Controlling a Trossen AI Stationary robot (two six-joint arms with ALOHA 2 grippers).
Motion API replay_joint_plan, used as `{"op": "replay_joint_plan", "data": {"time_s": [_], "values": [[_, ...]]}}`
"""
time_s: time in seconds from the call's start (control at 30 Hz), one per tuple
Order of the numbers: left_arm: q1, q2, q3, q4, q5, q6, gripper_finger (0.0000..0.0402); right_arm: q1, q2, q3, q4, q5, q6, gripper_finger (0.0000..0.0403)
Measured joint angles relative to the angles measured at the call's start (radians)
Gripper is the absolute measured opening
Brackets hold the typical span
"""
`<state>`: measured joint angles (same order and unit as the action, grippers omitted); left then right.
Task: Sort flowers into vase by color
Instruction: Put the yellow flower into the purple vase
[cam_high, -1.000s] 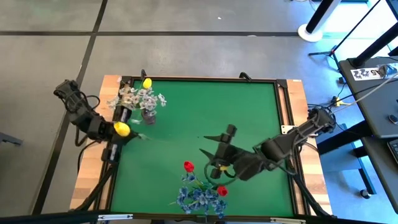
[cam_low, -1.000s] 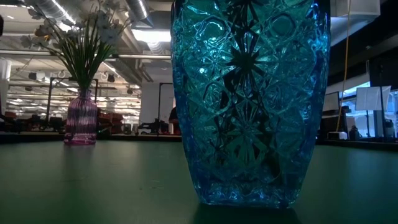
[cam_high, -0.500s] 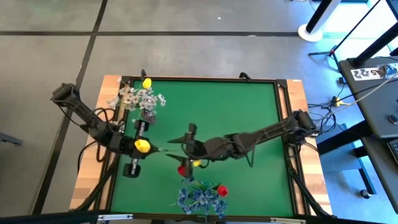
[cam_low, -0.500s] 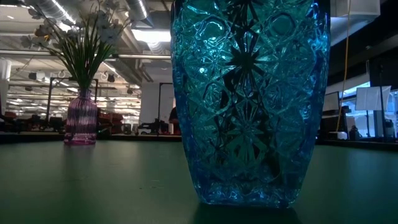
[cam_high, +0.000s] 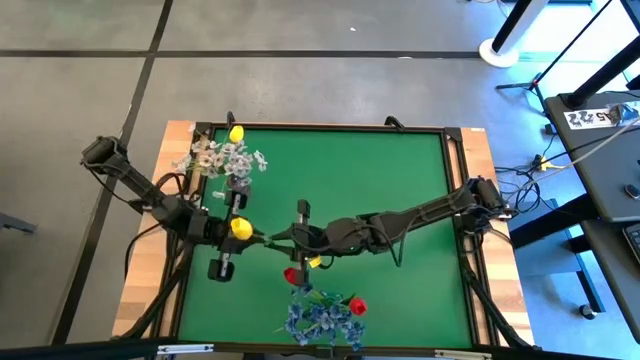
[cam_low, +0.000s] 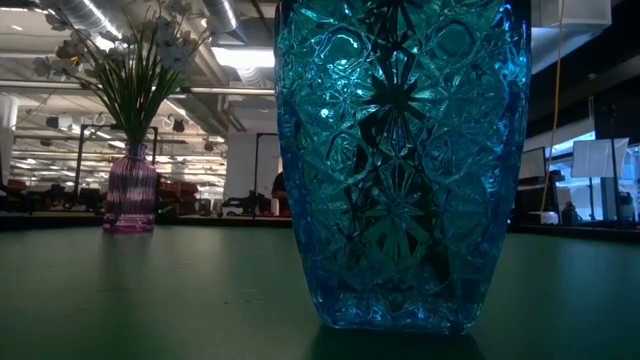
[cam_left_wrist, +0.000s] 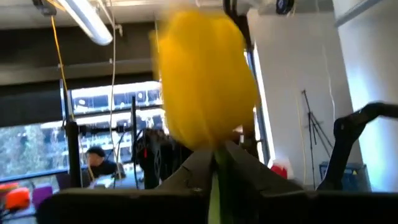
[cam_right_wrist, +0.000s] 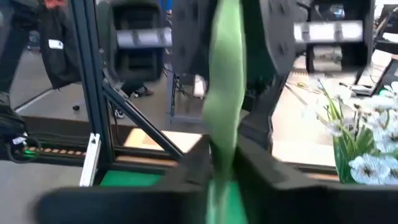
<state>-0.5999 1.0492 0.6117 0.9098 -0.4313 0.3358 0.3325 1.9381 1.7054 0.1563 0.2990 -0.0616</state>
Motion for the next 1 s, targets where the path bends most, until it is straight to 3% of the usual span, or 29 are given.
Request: {"op": "replay_joint_plan", "data": {"time_s": [0.03,0.1,0.3,0.43,0.63,0.8,1.0], "values": [[0.004,0.0,0.0,-0.014,0.0,-0.006,0.004,0.0,0.0,0.0,0.005,-0.007,-0.003,0.0036],[0.003,-0.001,0.0,-0.044,-0.003,-0.014,0.0058,0.0,0.0,0.0,0.007,-0.01,-0.011,0.0016],[-0.099,-0.067,0.001,-0.249,-0.104,-0.015,0.0117,0.048,-0.051,-0.002,0.0,0.113,-0.054,0.0023],[-0.139,-0.055,-0.001,-0.36,-0.115,-0.074,0.0138,0.088,-0.069,0.002,0.073,0.12,-0.111,0.0008],[-0.095,0.035,-0.001,-0.285,-0.122,-0.098,0.0139,0.107,-0.054,0.0,0.127,0.108,-0.159,0.0014],[-0.009,0.127,-0.001,-0.12,-0.024,-0.106,0.0137,0.092,-0.054,0.0,0.104,0.097,-0.197,0.0006],[0.065,0.182,-0.001,-0.053,-0.016,-0.154,0.0137,0.078,-0.054,0.0,0.074,0.107,-0.208,0.0015]]}}
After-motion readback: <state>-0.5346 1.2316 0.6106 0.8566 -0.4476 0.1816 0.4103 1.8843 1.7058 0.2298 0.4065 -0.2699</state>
